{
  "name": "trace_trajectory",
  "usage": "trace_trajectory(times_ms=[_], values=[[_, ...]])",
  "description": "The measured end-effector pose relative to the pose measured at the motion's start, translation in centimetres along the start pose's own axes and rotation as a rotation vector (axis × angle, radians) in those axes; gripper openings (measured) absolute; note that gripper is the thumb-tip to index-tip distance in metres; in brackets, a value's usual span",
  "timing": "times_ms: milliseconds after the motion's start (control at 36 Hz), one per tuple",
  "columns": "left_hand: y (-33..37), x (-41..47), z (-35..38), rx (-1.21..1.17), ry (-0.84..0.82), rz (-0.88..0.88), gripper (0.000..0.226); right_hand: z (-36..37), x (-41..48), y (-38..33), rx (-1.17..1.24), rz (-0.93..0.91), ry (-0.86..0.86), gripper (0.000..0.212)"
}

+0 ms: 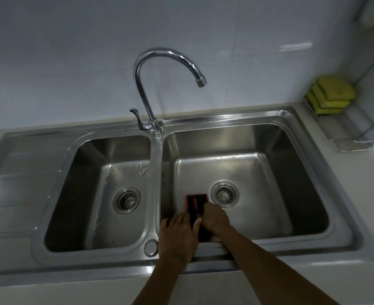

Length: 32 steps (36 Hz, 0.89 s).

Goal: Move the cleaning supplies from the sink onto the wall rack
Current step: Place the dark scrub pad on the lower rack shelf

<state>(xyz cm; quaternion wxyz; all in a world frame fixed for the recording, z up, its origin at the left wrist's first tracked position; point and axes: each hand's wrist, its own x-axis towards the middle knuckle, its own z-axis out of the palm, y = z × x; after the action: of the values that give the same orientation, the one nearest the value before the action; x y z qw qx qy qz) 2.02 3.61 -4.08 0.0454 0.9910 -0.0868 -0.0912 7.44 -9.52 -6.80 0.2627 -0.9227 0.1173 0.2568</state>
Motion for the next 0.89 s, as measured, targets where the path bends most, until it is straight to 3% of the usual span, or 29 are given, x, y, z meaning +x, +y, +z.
trace_trajectory(times_ms=[56, 250, 333, 472, 583, 889], values=[[0.0, -0.1, -0.3, -0.037, 0.024, 0.005, 0.055, -1.5, -0.4, 0.5, -0.036, -0.043, 0.033, 0.039], [2.6, 1.8, -2.7, -0.203, -0.122, -0.132, 0.082, -11.1, -1.7, 3.7, -0.145, -0.067, 0.174, 0.039], [5.8, 3.3, -3.5, -0.285, -0.166, -0.105, 0.088, -16.1, -2.2, 5.3, -0.213, -0.061, 0.238, 0.04], [12.8, 5.7, -5.3, -0.276, -0.093, 0.029, 0.109, -24.5, -3.8, 8.7, -0.246, -0.061, 0.345, 0.038], [18.8, 7.9, -6.4, -0.338, -0.168, 0.132, 0.095, -30.9, -5.3, 11.7, -0.277, -0.038, 0.426, 0.033], [32.1, 13.0, -4.6, -0.447, -0.168, 0.293, 0.099, -42.2, -4.1, 20.3, -0.448, 0.159, 0.552, 0.044]])
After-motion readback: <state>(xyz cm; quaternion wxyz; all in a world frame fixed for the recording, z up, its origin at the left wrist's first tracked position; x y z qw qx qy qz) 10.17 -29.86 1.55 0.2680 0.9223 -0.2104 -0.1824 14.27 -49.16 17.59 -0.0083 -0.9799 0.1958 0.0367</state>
